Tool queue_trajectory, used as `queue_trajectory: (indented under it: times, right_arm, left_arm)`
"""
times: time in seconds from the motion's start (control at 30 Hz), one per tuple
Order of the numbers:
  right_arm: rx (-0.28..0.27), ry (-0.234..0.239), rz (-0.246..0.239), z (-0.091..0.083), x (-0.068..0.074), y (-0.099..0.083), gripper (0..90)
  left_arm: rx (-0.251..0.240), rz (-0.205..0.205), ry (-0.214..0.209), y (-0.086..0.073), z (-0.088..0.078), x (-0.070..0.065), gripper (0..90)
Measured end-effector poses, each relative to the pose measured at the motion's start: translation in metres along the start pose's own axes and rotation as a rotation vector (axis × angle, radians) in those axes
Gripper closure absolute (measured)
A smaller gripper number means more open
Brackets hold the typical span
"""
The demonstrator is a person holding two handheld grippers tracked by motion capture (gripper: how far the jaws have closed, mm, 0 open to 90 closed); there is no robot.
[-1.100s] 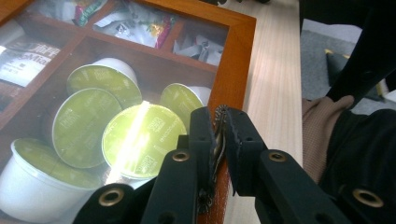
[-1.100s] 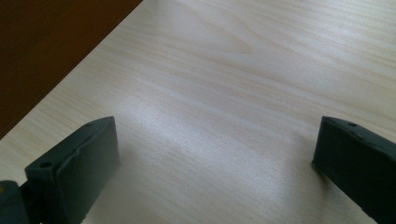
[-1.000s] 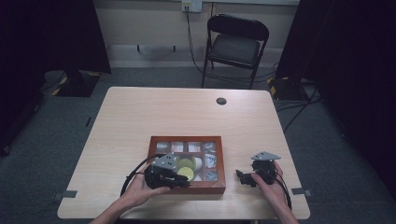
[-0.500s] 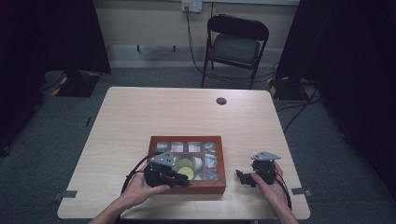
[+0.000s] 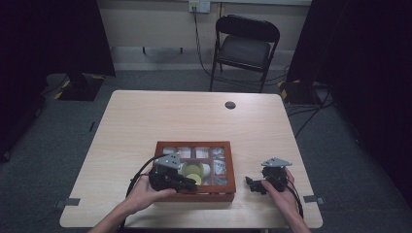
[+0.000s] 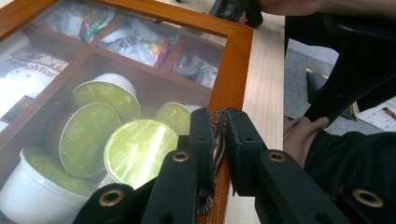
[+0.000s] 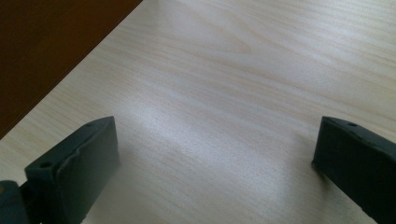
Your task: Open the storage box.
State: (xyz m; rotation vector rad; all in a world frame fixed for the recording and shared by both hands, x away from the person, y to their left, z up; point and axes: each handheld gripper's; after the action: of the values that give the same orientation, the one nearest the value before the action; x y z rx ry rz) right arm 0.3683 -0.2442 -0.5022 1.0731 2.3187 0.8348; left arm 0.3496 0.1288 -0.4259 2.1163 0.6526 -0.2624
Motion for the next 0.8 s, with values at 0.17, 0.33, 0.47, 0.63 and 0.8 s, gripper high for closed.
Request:
queue_trajectory:
  times: [0.17,0.33,0.47,0.63,0.8]
  right_arm:
    - [0.000,0.000,0.000,0.000,0.000,0.000,0.0]
    - [0.001,0.000,0.001,0.000,0.000,0.000,0.0]
    - [0.001,0.000,0.002,0.000,0.000,0.000,0.0]
    - [0.001,0.000,0.002,0.000,0.000,0.000,0.0]
    - [0.000,0.000,0.001,0.000,0.000,0.000,0.0]
  left_arm:
    - [0.007,-0.011,-0.006,0.002,-0.001,0.001,81.7]
    - [-0.018,-0.025,-0.014,0.010,-0.009,0.000,81.5]
    - [-0.006,-0.051,-0.010,0.013,-0.010,-0.001,81.4]
    - [0.016,-0.052,-0.009,0.014,-0.009,-0.001,81.4]
    - [0.025,-0.070,-0.006,0.021,-0.012,-0.002,81.3]
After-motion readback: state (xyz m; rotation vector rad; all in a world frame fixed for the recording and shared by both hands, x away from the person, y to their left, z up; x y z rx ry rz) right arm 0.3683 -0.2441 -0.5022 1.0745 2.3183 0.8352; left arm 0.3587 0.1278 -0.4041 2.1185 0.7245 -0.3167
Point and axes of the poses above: each handheld gripper's, and its own axes: z roughly forward along the jaws, y roughly out of its top, x roughly to its left, and after that the axes turned 11 degrees about -z, right-handed
